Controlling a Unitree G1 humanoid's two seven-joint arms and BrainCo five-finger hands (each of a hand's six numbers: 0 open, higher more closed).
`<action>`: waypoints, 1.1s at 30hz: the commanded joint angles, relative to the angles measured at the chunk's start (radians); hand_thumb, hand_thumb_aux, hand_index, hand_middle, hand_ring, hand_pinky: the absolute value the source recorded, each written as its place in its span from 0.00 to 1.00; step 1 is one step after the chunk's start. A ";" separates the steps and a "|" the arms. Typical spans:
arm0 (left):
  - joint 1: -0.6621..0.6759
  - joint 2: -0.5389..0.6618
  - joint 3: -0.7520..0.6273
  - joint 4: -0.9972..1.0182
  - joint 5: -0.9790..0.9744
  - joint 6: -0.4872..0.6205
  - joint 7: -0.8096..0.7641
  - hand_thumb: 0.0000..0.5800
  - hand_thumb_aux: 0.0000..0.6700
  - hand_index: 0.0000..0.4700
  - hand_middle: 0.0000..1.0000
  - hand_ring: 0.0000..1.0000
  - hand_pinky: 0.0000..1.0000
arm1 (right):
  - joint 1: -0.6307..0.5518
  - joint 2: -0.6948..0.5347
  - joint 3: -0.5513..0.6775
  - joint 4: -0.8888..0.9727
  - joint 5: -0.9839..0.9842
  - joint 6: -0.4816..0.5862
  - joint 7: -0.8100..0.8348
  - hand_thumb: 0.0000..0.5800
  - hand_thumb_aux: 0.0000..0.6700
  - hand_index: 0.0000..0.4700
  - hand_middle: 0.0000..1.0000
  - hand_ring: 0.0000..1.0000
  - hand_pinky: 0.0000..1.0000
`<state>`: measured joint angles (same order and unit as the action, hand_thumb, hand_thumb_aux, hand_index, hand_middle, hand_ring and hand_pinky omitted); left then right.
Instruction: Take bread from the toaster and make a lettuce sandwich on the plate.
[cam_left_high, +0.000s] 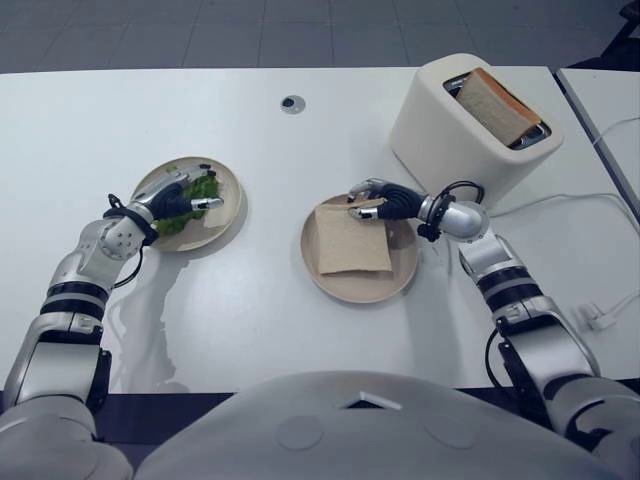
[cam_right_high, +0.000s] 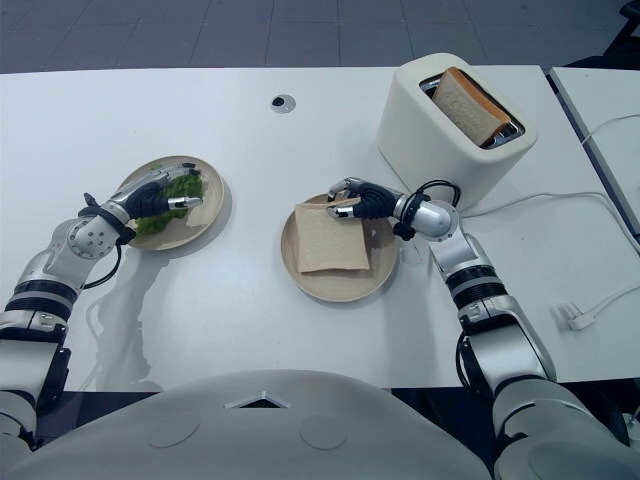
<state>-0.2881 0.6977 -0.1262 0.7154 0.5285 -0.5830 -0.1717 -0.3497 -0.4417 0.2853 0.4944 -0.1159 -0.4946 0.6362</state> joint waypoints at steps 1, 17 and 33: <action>0.007 0.022 -0.021 -0.024 0.008 -0.009 0.016 1.00 0.98 0.98 0.00 0.00 0.00 | 0.029 -0.003 -0.038 -0.102 0.112 0.029 0.077 0.00 0.00 0.00 0.00 0.00 0.00; 0.010 0.040 -0.020 -0.140 -0.069 -0.163 0.041 1.00 1.00 1.00 0.00 0.00 0.00 | 0.070 -0.040 -0.136 -0.262 0.293 0.056 0.230 0.00 0.00 0.00 0.00 0.00 0.00; -0.127 -0.353 -0.269 -0.111 -0.068 -0.372 -0.026 1.00 1.00 1.00 0.00 0.00 0.00 | 0.098 -0.035 -0.186 -0.396 0.401 0.084 0.292 0.00 0.00 0.00 0.00 0.00 0.00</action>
<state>-0.3851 0.4090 -0.3471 0.5549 0.4062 -0.9553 -0.2114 -0.2501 -0.4736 0.1081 0.1148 0.2718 -0.4232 0.9207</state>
